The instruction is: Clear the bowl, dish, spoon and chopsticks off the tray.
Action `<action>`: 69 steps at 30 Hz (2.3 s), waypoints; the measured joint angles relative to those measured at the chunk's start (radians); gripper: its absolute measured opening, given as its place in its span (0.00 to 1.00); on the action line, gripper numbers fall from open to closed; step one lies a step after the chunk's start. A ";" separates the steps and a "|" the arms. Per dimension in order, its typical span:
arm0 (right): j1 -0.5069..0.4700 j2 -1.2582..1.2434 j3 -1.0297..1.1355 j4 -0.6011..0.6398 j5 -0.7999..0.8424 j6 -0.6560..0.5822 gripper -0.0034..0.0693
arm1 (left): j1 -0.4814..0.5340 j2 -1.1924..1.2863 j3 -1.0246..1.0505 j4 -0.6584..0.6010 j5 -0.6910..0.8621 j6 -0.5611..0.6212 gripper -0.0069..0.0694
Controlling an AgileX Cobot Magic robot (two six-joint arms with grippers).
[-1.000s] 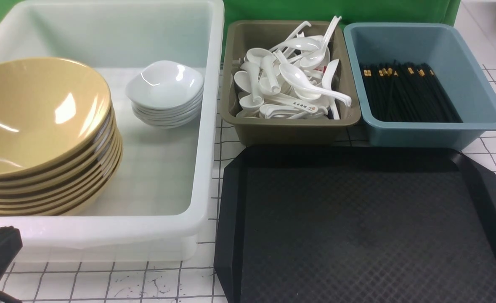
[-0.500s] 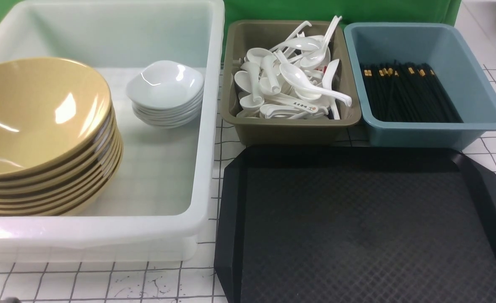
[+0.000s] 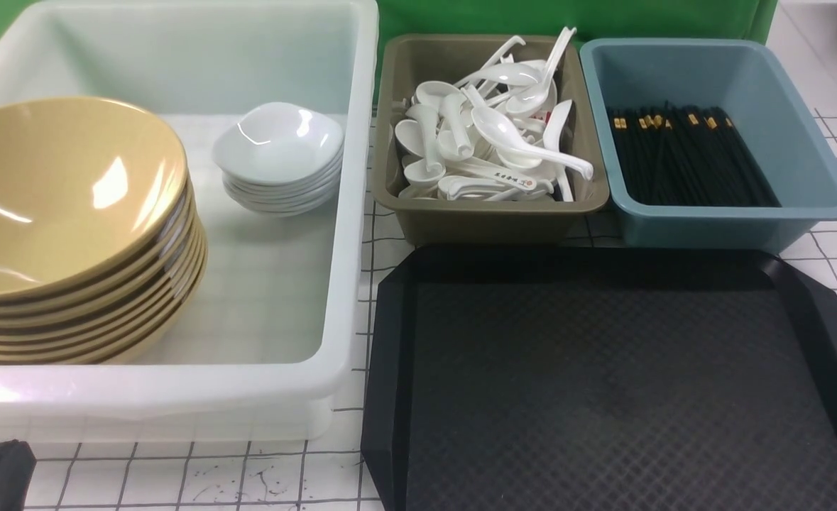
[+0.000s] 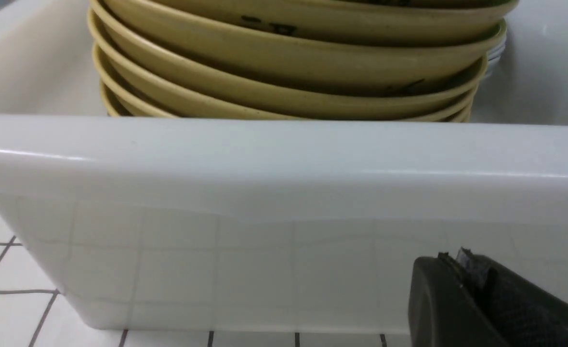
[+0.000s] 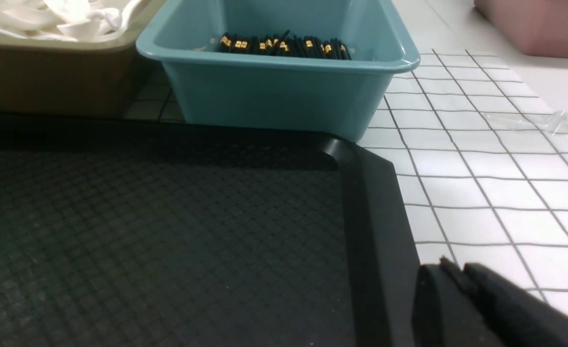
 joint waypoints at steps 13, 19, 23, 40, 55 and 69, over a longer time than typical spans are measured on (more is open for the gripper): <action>0.000 0.000 0.000 0.000 0.001 0.000 0.18 | 0.000 0.000 0.000 0.000 0.001 -0.001 0.07; 0.000 0.000 0.000 0.000 0.001 0.000 0.19 | 0.000 0.000 0.000 0.000 0.001 -0.001 0.07; 0.000 0.000 0.000 0.000 0.001 0.000 0.20 | 0.000 0.000 0.000 0.000 0.001 -0.001 0.07; 0.000 0.000 0.000 0.000 0.001 0.000 0.22 | 0.000 0.000 0.000 0.000 0.001 -0.004 0.07; 0.000 0.000 0.000 0.000 0.001 0.000 0.23 | 0.000 0.000 0.000 0.000 0.002 -0.004 0.07; 0.000 0.000 0.000 0.000 0.001 0.000 0.25 | 0.000 0.000 0.000 0.000 0.002 -0.004 0.07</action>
